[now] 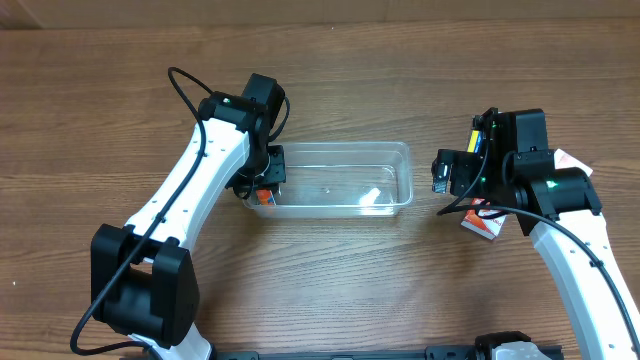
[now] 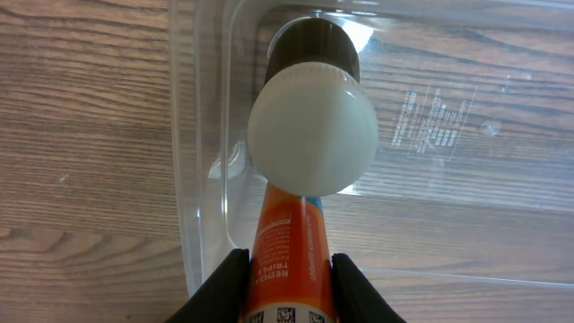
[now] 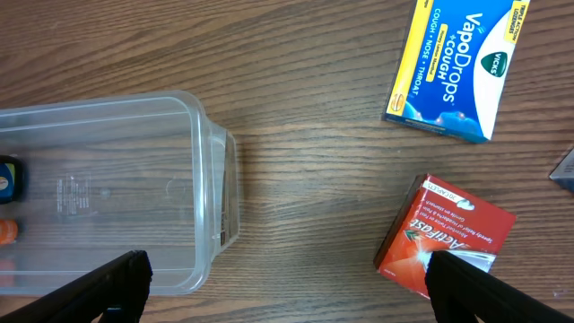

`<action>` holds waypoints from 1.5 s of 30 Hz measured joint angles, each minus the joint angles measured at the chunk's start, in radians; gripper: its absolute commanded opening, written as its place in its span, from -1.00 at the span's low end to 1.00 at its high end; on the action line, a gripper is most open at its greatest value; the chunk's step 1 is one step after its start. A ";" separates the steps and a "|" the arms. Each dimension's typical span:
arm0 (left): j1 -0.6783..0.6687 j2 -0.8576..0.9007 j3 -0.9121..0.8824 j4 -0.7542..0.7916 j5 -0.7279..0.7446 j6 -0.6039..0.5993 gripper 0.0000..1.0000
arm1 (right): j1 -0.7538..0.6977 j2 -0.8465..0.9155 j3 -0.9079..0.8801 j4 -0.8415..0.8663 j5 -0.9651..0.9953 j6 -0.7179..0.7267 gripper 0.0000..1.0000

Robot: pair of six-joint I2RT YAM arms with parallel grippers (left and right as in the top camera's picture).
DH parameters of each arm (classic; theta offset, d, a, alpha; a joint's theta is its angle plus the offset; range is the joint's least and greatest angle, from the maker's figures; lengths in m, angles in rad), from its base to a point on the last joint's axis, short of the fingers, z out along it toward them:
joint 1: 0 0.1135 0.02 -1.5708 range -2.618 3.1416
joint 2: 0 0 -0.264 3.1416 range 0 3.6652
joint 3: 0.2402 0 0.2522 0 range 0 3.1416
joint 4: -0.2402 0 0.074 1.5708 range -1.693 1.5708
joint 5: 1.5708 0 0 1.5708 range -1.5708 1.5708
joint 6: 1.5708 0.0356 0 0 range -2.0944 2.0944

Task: Pack container
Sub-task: 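Place the orange tube upright beside the bottle in the container, then grasp the blue VapoDrops box with the right gripper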

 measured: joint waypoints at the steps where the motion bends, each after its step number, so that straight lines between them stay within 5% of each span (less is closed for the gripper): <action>1: 0.000 0.000 0.000 0.000 0.000 -0.001 -0.27 | 0.000 0.000 0.000 0.000 0.000 0.000 1.00; 3: 0.000 0.000 0.000 0.000 0.000 -0.003 -0.03 | 0.000 0.000 0.000 0.000 0.000 0.000 1.00; 16: 0.000 -0.010 0.070 -0.064 -0.010 -0.002 0.15 | 0.000 0.000 0.000 -0.024 0.000 0.000 1.00; 17: 0.000 -0.030 0.100 -0.077 -0.022 -0.002 0.31 | 0.000 0.000 0.000 -0.029 0.000 0.000 1.00; 18: 0.000 -0.070 0.143 -0.093 -0.040 0.002 1.00 | 0.000 0.000 0.002 -0.044 0.000 0.000 1.00; 24: 0.085 -0.419 0.270 -0.109 -0.100 0.020 1.00 | -0.025 0.043 0.323 -0.114 0.159 0.048 1.00; 27: 0.181 -0.488 0.272 -0.129 -0.111 0.021 1.00 | -0.159 0.218 0.535 -0.131 0.183 0.050 1.00; 35: 0.210 -0.459 0.272 -0.163 -0.114 0.028 1.00 | -0.255 0.721 0.554 -0.108 0.179 -0.016 1.00; 45: 0.210 -0.443 0.272 -0.163 -0.114 0.028 1.00 | -0.255 0.887 0.554 -0.082 0.119 -0.056 1.00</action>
